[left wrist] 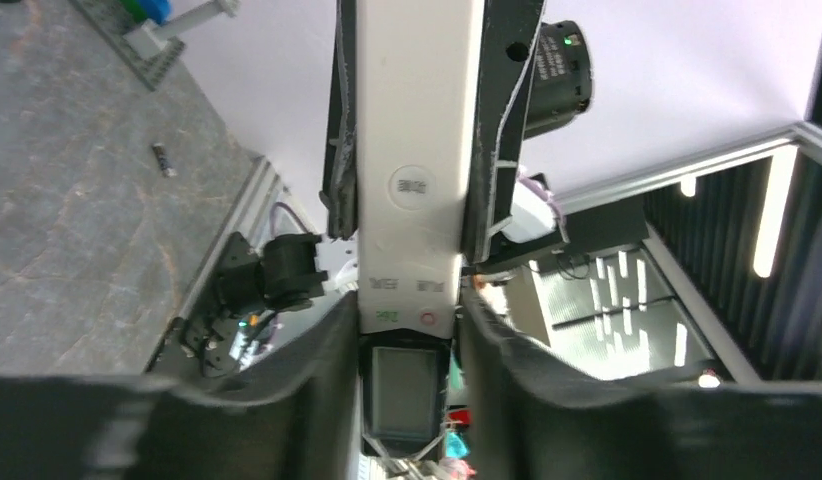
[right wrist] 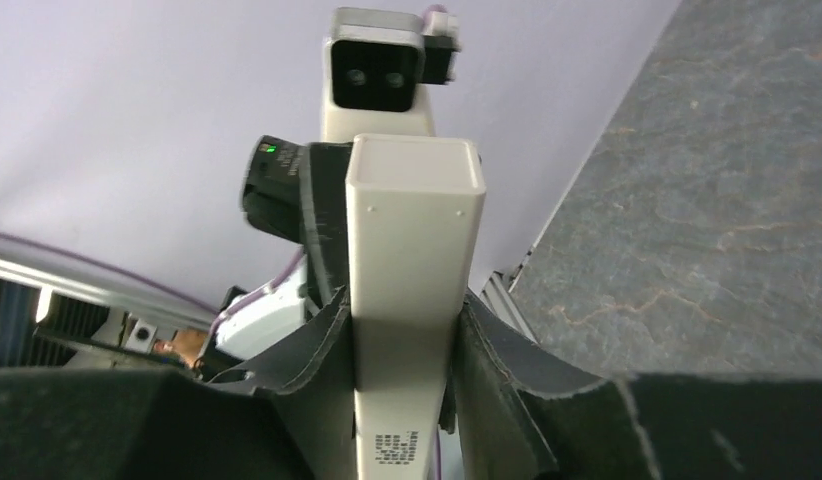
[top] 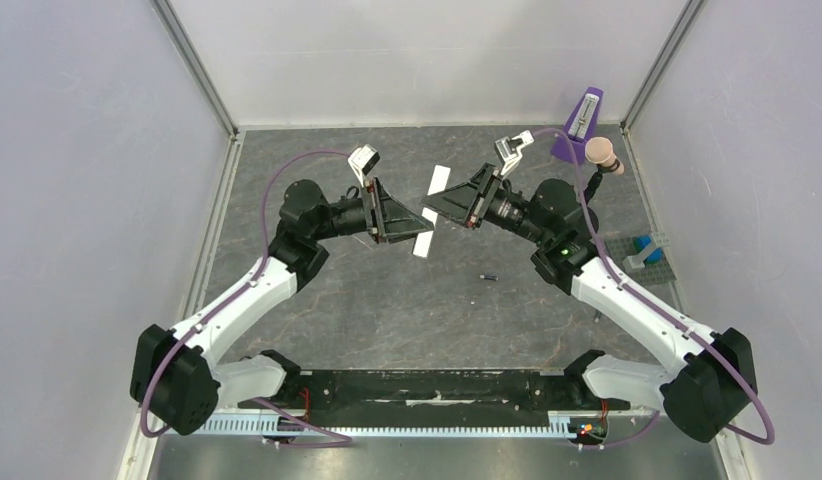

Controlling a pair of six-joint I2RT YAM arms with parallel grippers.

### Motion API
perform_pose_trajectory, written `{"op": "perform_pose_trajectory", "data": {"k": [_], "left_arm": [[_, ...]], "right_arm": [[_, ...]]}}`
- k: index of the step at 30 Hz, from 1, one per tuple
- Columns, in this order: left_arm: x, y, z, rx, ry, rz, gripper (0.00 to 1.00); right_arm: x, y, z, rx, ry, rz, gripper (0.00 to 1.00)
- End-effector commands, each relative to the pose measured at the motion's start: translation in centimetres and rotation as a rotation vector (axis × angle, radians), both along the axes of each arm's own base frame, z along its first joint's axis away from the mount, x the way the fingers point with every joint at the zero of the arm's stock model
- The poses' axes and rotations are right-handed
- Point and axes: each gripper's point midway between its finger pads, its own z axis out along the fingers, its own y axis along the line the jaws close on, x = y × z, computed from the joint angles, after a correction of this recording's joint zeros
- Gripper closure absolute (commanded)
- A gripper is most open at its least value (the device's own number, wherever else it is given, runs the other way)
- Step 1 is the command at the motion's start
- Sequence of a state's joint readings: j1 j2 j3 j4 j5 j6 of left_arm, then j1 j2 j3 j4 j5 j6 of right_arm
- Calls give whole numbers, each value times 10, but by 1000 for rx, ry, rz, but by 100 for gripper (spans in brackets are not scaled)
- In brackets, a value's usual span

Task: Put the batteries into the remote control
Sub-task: Adjust the remote control.

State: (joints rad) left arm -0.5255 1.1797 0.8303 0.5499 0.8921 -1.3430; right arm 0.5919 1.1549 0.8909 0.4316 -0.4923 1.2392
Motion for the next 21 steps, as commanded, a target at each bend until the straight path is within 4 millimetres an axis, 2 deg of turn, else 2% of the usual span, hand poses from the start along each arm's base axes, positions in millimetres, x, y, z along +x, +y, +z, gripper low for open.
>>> {"op": "perform_pose_trajectory", "data": {"k": [1,3,6,9,12,15,18,21], "left_arm": [[4,6,5,130,-143,74,42],[14,13,-2,237,-187,160,33],[28,27,2,331,-296,282,23],[40,44,6,399,-422,399,23],[45,59,1,479,-583,459,23],[44,71,-5,527,-791,483,23],[29,75,8,474,-1082,502,25],[18,79,11,446,-1319,543,26]], "right_arm": [[15,-3,1,-10,88,-68,76],[22,-5,-7,-45,122,-106,76],[31,-7,-21,-70,195,-154,78],[38,-8,-35,-86,291,-190,77],[44,-9,-48,-91,387,-223,77],[47,-8,-59,-93,496,-238,79],[49,-7,-73,-121,610,-250,85],[51,-5,-77,-120,696,-263,90]]}}
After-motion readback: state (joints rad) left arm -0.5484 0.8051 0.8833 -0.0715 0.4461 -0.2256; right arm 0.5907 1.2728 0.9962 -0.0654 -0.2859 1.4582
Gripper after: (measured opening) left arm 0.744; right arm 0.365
